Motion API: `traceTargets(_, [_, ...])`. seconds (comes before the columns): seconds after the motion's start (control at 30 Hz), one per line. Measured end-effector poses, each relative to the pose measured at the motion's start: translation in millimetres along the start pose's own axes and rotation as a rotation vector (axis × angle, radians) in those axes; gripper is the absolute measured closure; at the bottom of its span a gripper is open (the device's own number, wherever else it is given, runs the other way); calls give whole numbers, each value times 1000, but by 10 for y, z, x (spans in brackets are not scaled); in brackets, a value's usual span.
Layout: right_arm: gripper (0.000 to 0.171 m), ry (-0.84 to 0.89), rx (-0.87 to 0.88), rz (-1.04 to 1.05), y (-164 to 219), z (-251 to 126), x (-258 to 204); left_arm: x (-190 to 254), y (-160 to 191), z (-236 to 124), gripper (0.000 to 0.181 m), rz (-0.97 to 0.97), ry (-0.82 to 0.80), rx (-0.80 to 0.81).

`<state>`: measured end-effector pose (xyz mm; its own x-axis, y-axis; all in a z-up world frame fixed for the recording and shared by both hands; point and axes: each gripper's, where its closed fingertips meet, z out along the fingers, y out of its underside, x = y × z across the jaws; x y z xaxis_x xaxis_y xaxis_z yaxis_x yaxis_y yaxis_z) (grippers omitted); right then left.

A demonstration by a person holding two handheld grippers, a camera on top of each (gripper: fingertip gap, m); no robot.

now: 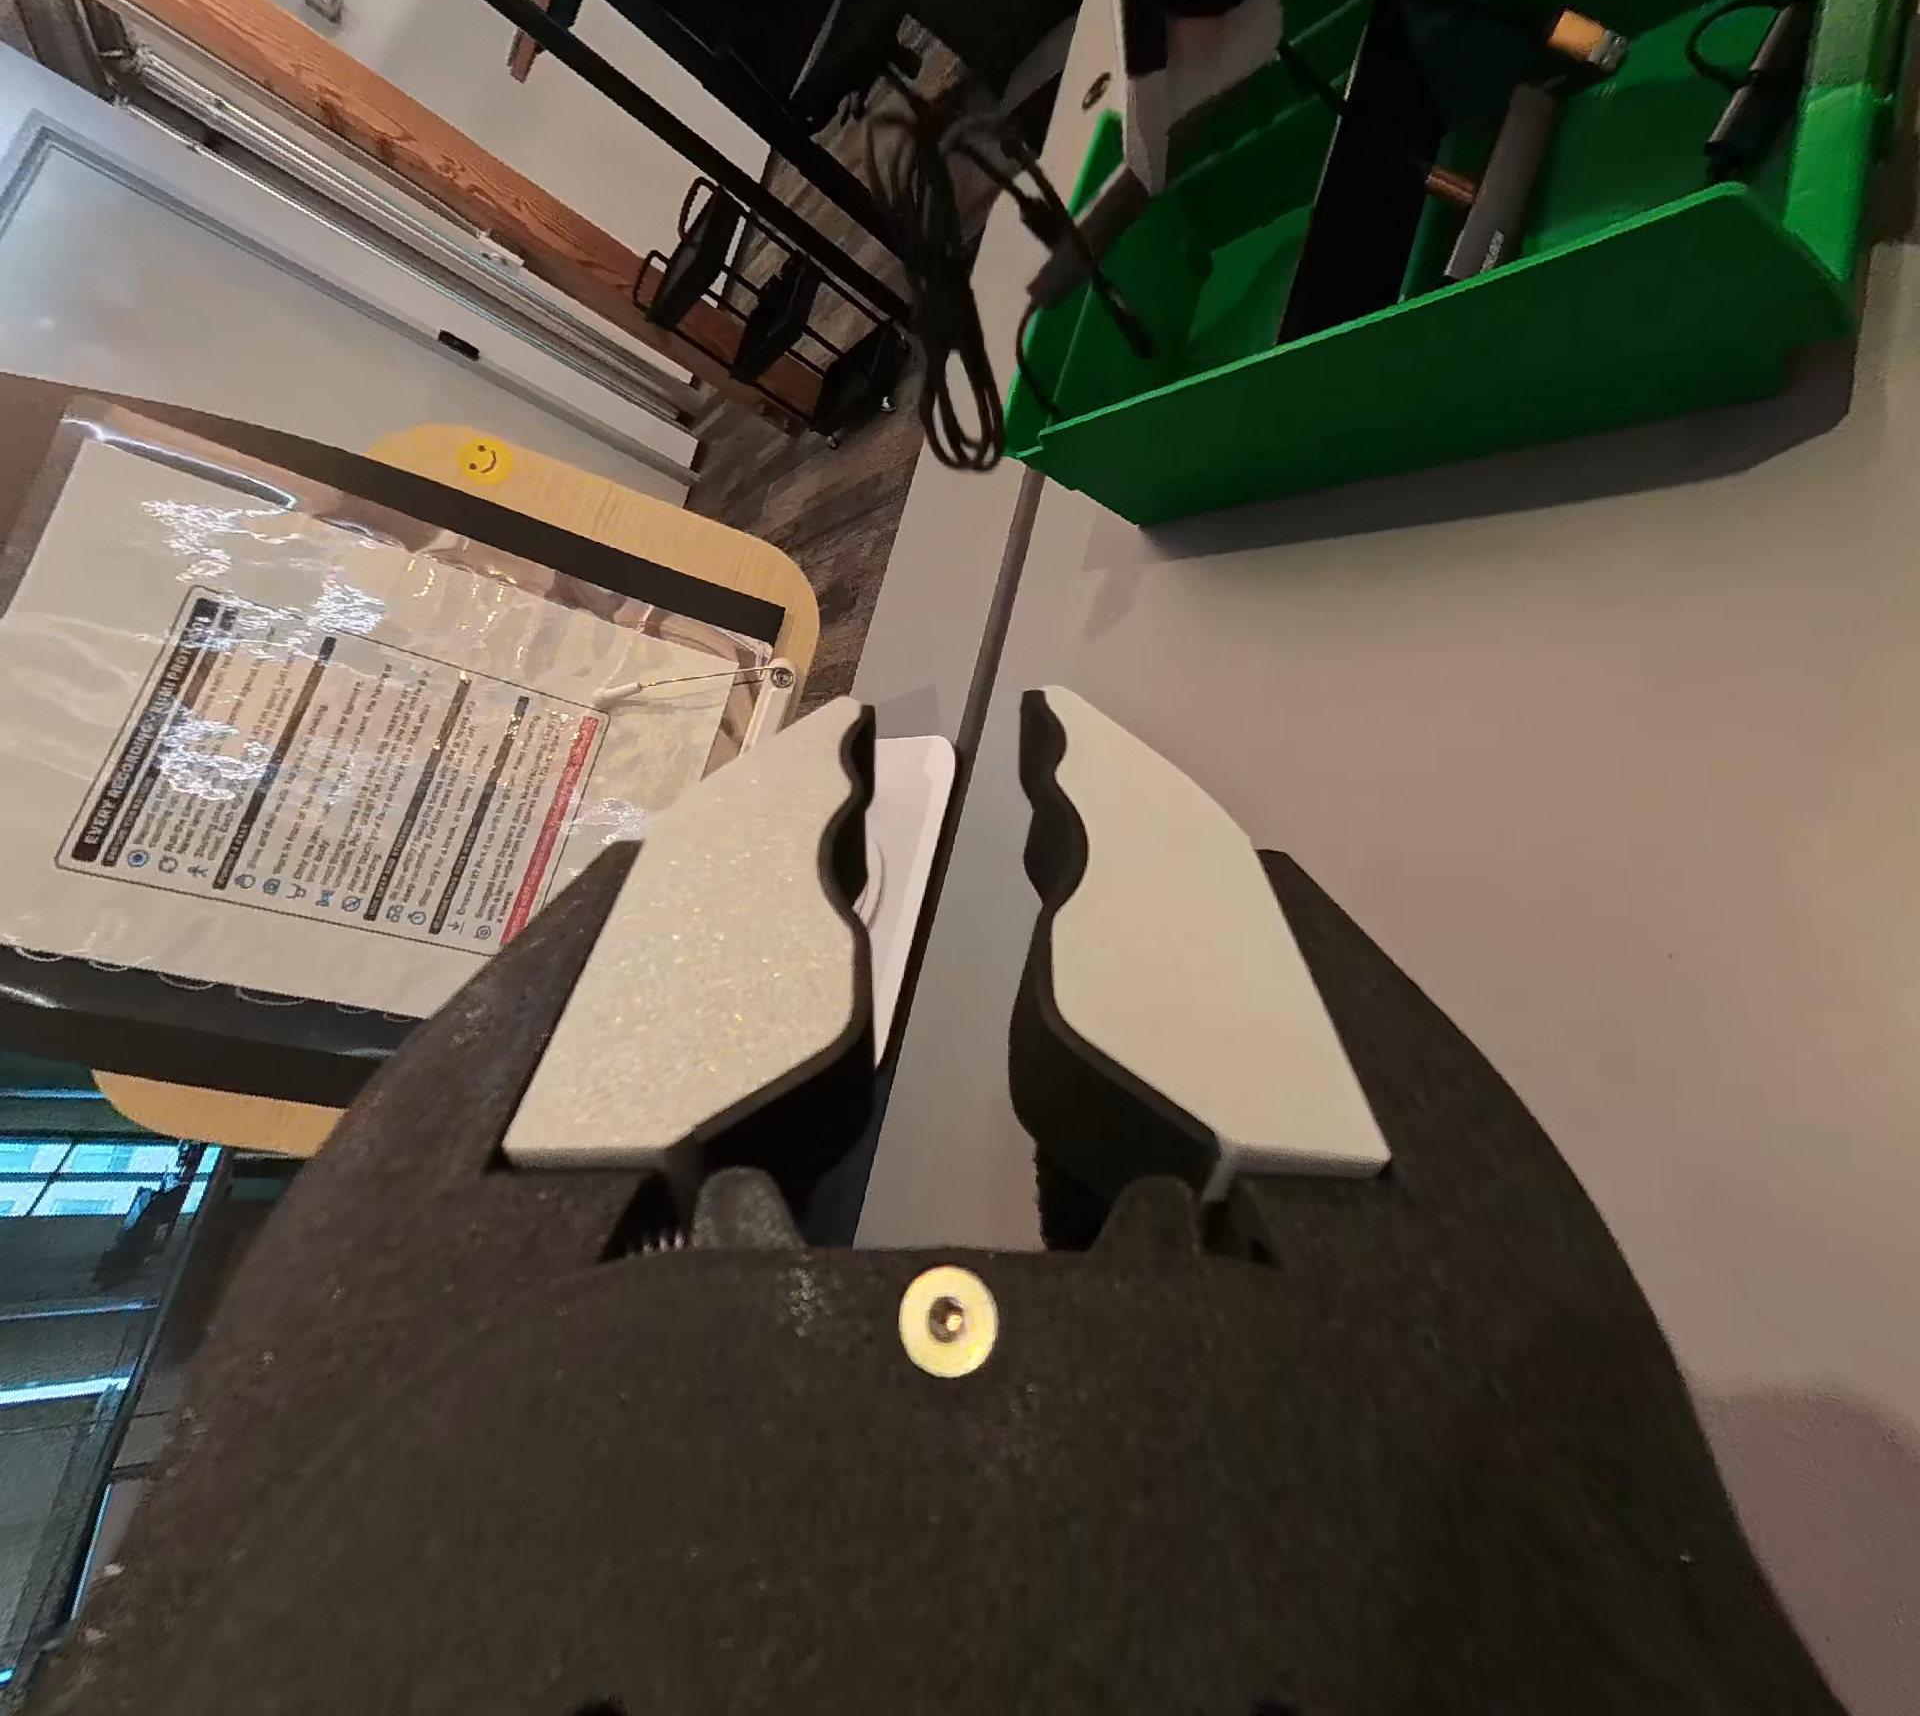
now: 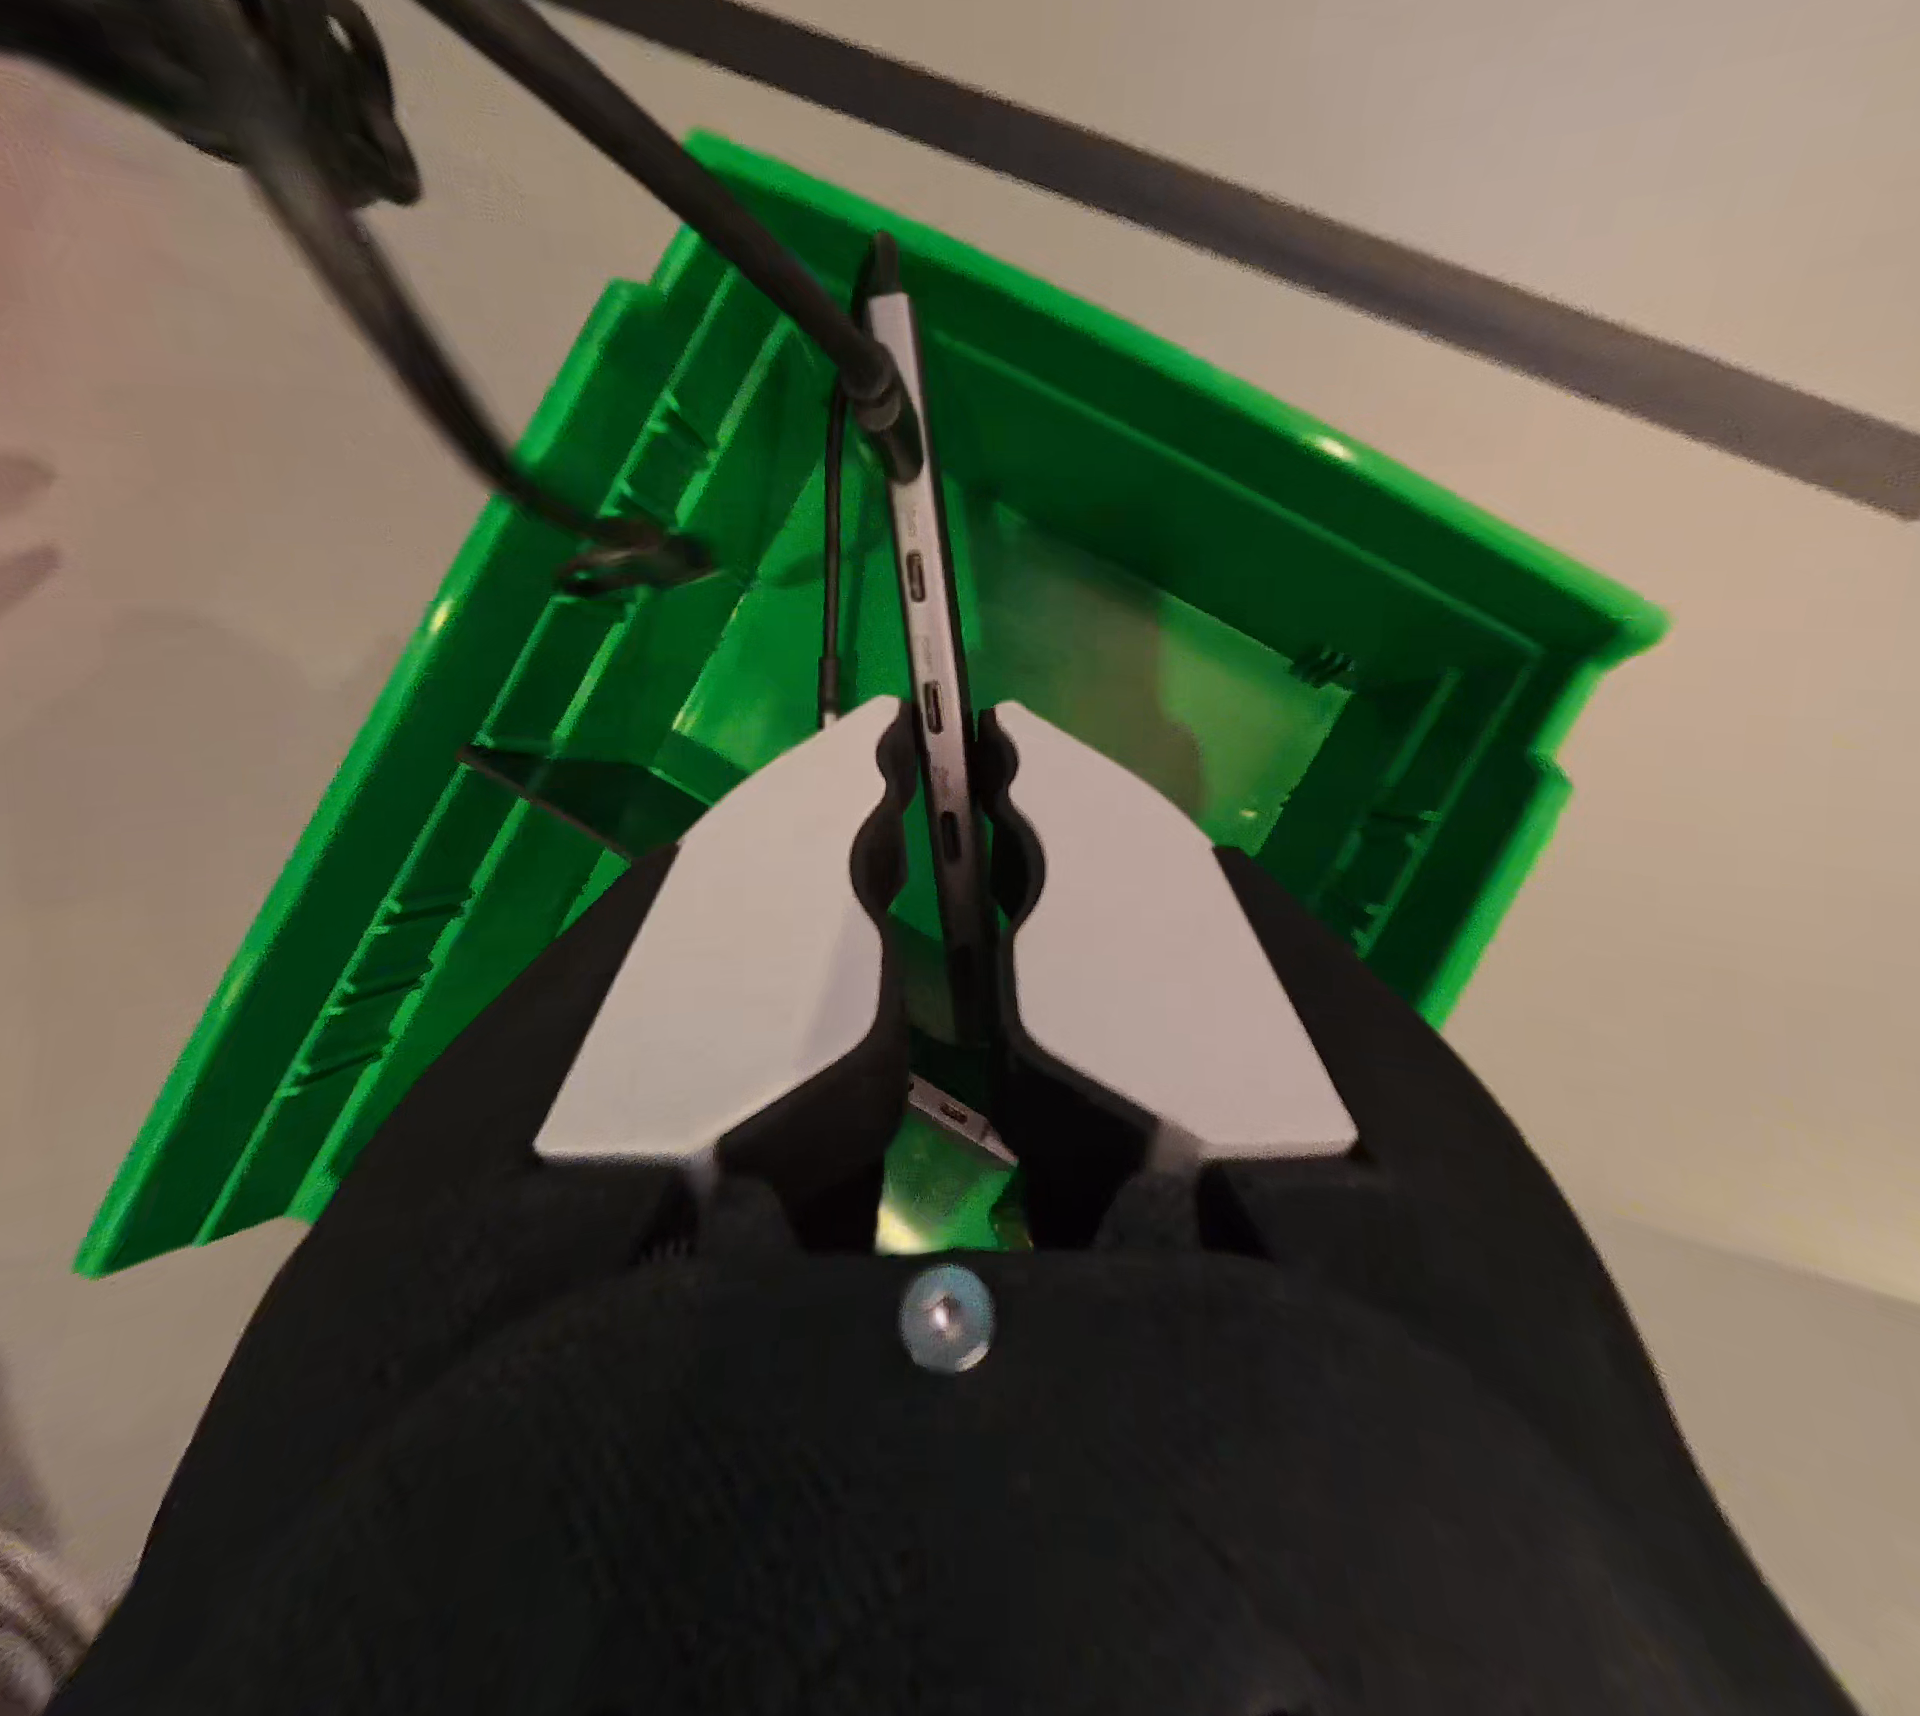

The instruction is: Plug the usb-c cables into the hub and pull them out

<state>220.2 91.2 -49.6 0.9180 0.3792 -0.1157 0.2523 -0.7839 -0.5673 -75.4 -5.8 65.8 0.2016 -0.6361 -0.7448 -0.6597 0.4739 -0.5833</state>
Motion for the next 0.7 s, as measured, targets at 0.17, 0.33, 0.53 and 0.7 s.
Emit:
traceTargets(0.17, [157,48,-147,0,181,293,95,39,-17,18,156,11,14,-1])
traceTargets(0.33, [156,84,-243,0,310,432,143,60,-33,26,157,14,23,3])
traceTargets(0.53, [145,110,-308,55,412,499,239,102,-29,54,157,22,40,-5])
traceTargets(0.7, [138,163,-6,64,-15,-110,219,90,0,54,157,14,43,-10])
